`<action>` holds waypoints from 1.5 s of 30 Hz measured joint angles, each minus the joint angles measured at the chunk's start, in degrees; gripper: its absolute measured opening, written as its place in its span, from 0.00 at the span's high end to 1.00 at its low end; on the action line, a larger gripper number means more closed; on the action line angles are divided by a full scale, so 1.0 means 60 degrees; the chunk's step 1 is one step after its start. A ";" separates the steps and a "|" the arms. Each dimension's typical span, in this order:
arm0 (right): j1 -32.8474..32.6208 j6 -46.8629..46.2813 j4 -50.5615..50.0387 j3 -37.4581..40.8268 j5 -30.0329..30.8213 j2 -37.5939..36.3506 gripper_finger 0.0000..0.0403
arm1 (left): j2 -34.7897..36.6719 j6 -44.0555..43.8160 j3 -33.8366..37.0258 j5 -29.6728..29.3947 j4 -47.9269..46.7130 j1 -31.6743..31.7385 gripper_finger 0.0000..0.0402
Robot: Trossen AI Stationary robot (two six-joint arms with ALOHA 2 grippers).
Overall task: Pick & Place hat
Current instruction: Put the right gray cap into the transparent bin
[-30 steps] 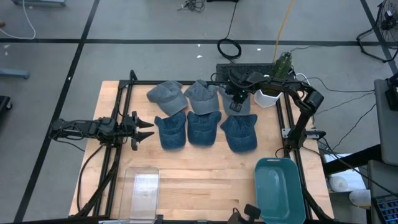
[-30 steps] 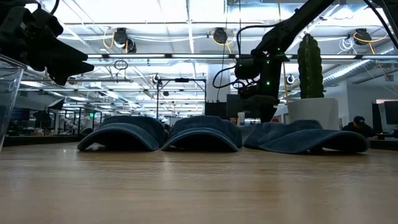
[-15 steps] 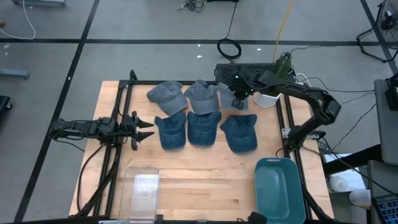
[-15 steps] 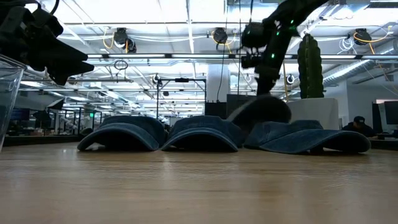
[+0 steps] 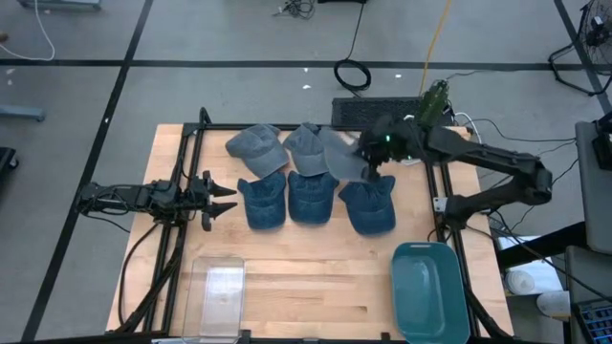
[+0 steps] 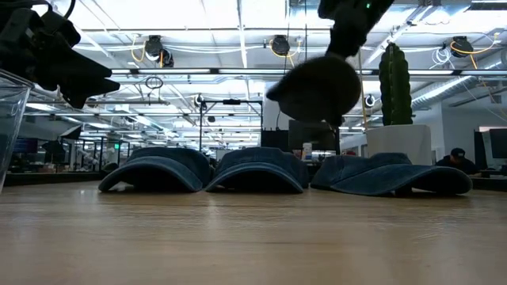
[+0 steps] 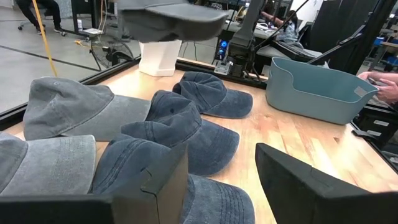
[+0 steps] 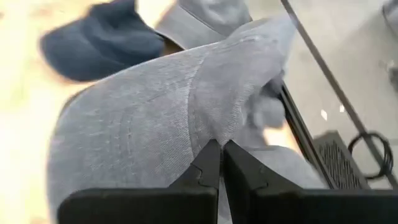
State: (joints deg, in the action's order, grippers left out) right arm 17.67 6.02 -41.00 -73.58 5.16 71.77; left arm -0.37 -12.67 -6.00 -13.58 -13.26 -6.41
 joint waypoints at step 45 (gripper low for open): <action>-0.5152 0.1539 0.9007 0.4056 0.2426 0.0117 1.00 | -0.0092 0.0076 0.0000 -0.0255 0.1381 0.0003 0.51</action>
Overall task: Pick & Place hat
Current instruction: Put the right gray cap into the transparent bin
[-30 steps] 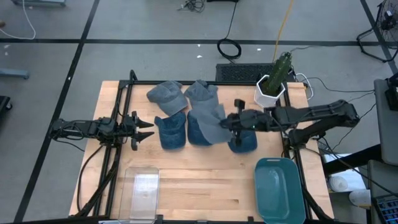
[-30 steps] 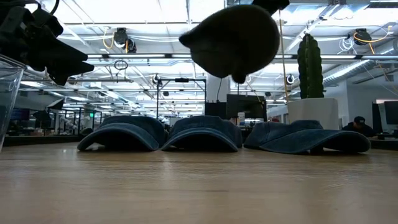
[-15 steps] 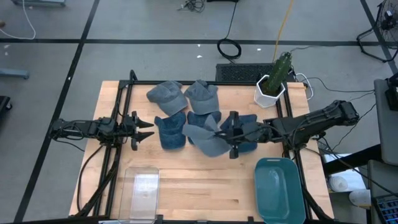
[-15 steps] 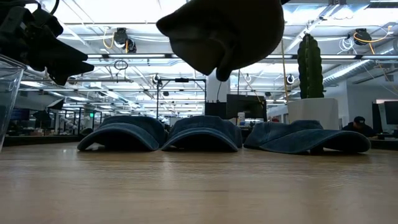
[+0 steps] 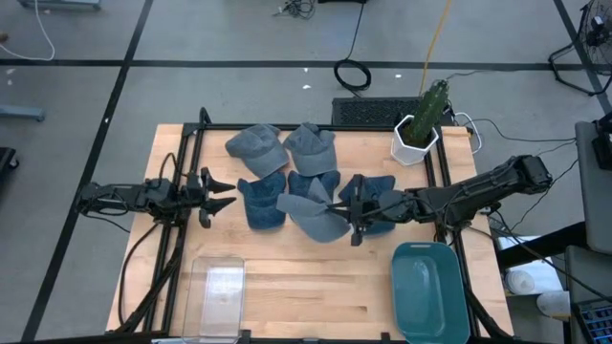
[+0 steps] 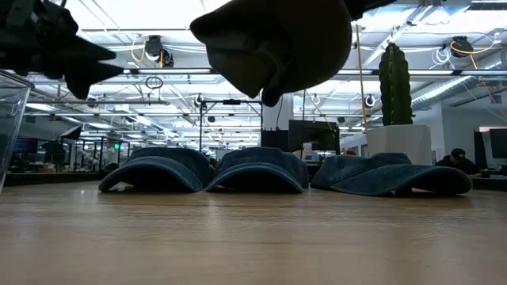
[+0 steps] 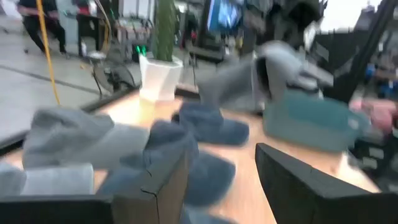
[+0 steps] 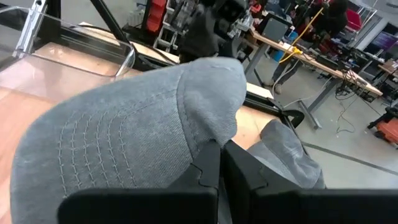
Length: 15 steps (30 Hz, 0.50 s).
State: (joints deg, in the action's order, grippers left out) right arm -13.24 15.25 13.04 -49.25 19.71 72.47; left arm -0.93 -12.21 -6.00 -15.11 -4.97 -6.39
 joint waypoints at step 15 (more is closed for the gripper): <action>-0.0120 -0.0695 0.1225 0.0217 -0.0040 0.0128 1.00 | -0.2403 0.1812 0.0000 0.0189 0.2620 -0.0003 0.51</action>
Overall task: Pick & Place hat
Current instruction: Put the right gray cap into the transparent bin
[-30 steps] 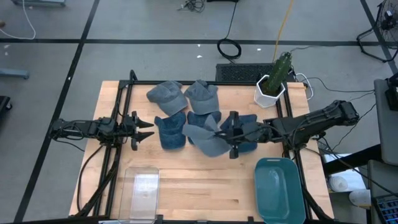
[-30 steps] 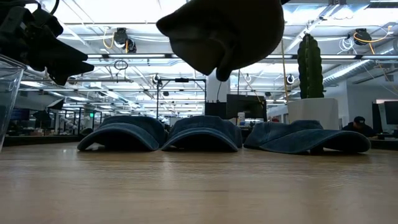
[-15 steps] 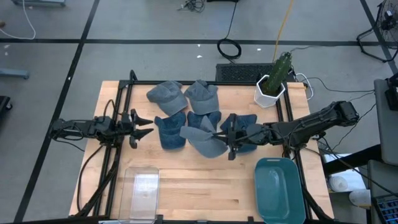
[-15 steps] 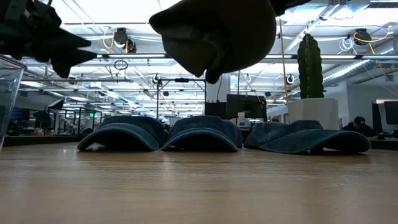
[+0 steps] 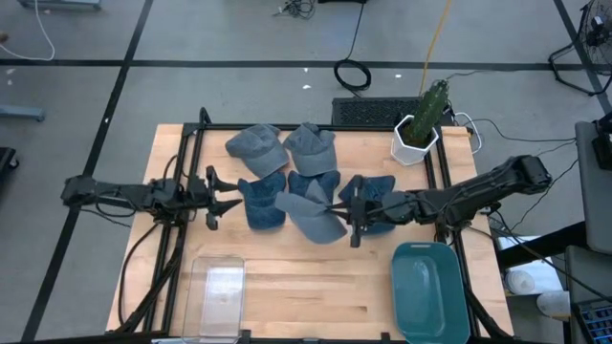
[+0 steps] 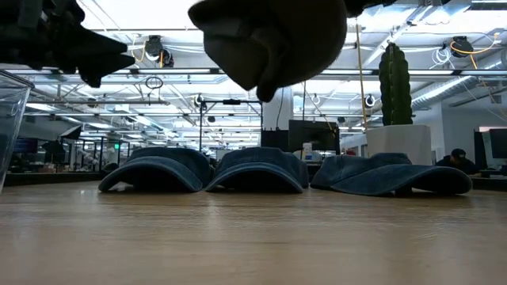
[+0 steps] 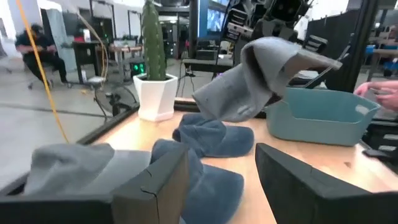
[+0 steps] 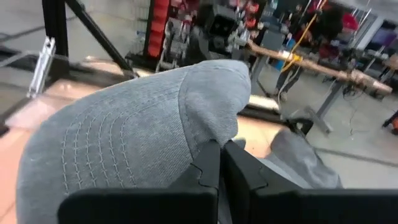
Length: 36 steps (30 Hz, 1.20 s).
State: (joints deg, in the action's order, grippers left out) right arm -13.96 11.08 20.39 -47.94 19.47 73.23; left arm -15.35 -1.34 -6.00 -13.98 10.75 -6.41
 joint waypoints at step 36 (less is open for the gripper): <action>0.0706 0.8378 0.5319 -0.0375 0.5696 0.2871 1.00 | -1.0394 -0.4371 -0.4492 -0.0448 0.6654 0.0064 0.51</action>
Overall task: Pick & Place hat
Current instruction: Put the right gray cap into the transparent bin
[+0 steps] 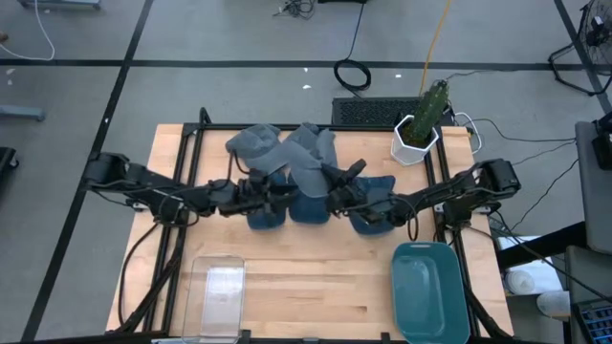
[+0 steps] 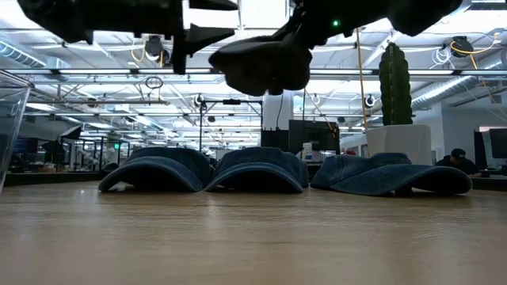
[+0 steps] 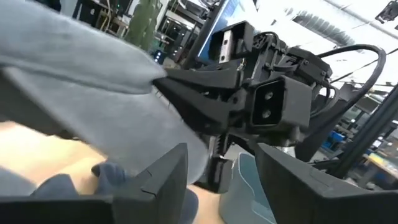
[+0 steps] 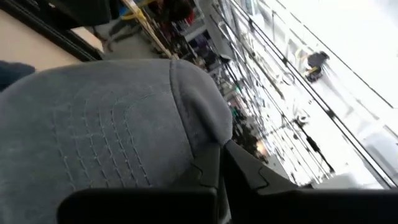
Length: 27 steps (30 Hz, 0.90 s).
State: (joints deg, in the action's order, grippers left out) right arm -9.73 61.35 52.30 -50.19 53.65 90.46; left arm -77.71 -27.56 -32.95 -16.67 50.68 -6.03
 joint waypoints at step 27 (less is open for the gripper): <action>-0.0303 0.0409 0.0817 -0.0007 0.0269 -0.0019 1.00 | 0.0062 -0.0955 -0.0080 0.0304 -0.0271 0.0781 0.42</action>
State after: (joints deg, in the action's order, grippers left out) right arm -11.54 63.80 57.21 -50.24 55.27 90.35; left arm -77.34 -33.29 -33.43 -14.85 49.05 -1.35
